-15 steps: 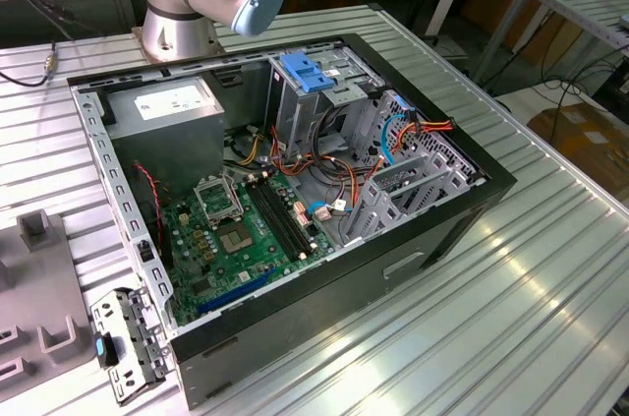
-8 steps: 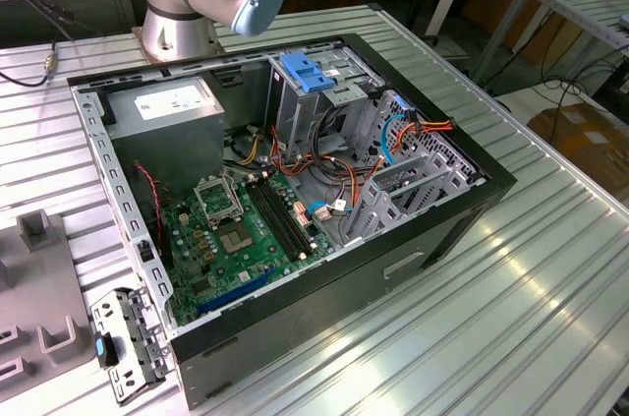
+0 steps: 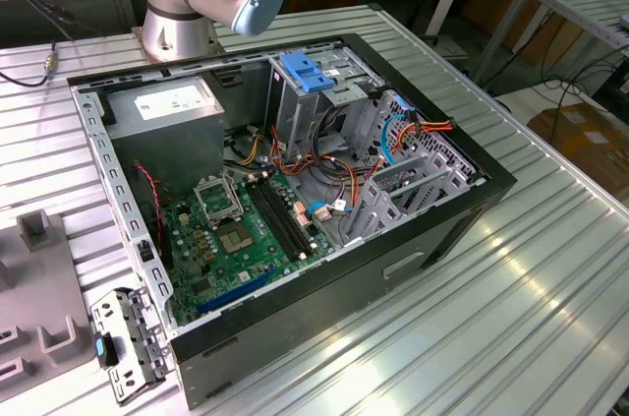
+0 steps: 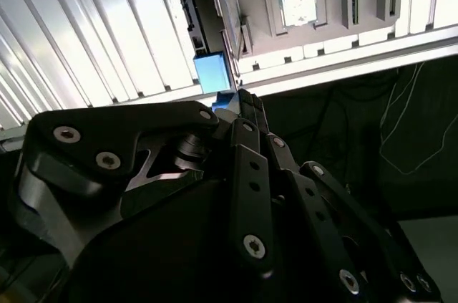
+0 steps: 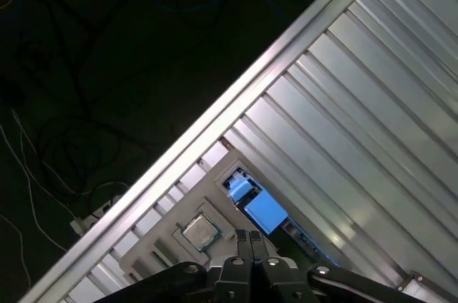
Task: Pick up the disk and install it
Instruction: 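Pick up the disk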
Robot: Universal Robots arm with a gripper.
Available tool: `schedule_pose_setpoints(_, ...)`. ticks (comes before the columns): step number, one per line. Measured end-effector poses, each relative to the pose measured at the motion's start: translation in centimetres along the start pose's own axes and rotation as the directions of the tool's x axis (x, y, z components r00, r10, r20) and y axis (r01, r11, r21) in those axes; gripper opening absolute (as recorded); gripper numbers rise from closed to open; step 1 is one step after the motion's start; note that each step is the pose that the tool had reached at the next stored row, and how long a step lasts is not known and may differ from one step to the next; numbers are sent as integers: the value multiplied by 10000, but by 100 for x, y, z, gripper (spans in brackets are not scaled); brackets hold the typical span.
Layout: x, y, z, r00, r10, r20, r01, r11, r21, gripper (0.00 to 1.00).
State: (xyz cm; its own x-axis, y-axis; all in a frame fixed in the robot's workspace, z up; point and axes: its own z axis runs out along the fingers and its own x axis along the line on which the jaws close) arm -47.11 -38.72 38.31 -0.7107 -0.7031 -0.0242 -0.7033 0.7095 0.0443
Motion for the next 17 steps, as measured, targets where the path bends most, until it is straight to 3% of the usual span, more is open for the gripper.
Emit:
schedule_pose_setpoints(7,0,0,0,9959,-905,-39,905,9959,-23,11)
schedule_pose_setpoints(14,0,0,0,9890,-1478,-63,1478,9890,-40,11)
schedule_pose_setpoints(17,0,0,0,9881,-1536,-66,1536,9881,-42,11)
